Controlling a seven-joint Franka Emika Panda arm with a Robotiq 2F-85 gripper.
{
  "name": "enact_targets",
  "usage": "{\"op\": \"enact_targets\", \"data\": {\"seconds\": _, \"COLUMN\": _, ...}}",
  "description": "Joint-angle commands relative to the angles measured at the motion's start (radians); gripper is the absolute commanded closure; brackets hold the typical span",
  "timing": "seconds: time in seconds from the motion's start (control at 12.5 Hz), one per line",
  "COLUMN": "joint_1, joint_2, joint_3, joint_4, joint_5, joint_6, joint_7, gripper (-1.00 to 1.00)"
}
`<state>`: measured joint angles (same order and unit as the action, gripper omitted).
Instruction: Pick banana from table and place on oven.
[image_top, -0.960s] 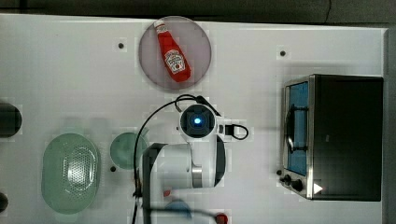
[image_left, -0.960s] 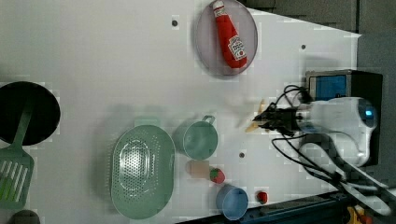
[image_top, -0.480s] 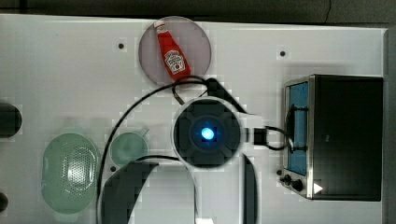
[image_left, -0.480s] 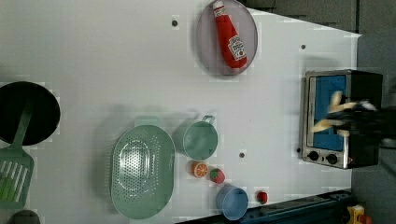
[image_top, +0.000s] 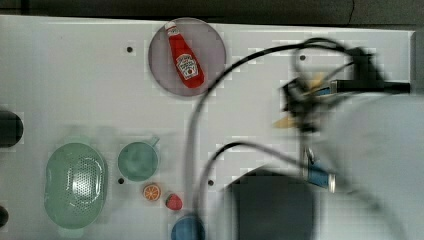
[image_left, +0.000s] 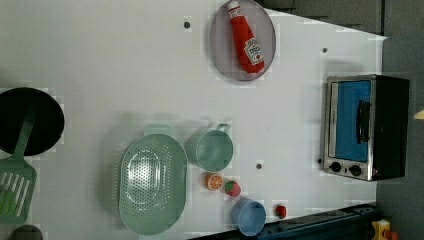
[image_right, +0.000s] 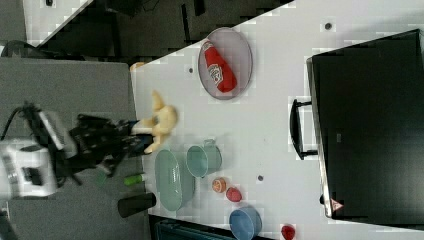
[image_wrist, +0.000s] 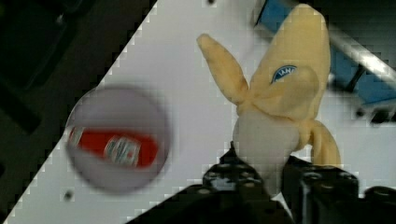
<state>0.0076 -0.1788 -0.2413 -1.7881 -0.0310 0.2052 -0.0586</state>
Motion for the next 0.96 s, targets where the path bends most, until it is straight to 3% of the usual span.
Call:
{"op": "enact_targets", "data": {"seconds": 0.08, "joint_1": -0.043, "joint_2": 0.173, "joint_3": -0.13, "joint_4": -0.006, "joint_5": -0.003, "joint_6": -0.004, "joint_7": -0.315, "gripper": 0.58}}
{"op": "enact_targets", "data": {"seconds": 0.48, "joint_1": -0.052, "joint_2": 0.358, "joint_3": -0.343, "joint_4": 0.034, "joint_5": -0.003, "joint_6": 0.179, "joint_7": -0.683, "gripper": 0.58}}
{"op": "enact_targets", "data": {"seconds": 0.72, "joint_1": -0.062, "joint_2": 0.44, "joint_3": -0.397, "joint_4": 0.03, "joint_5": 0.013, "joint_6": 0.208, "joint_7": -0.762, "gripper": 0.58}}
{"op": "enact_targets", "data": {"seconds": 0.8, "joint_1": -0.065, "joint_2": 0.453, "joint_3": -0.399, "joint_4": 0.026, "joint_5": 0.029, "joint_6": 0.208, "joint_7": -0.764, "gripper": 0.49}}
{"op": "enact_targets", "data": {"seconds": 0.96, "joint_1": -0.073, "joint_2": 0.467, "joint_3": -0.399, "joint_4": 0.024, "joint_5": 0.045, "joint_6": 0.209, "joint_7": -0.763, "gripper": 0.07}}
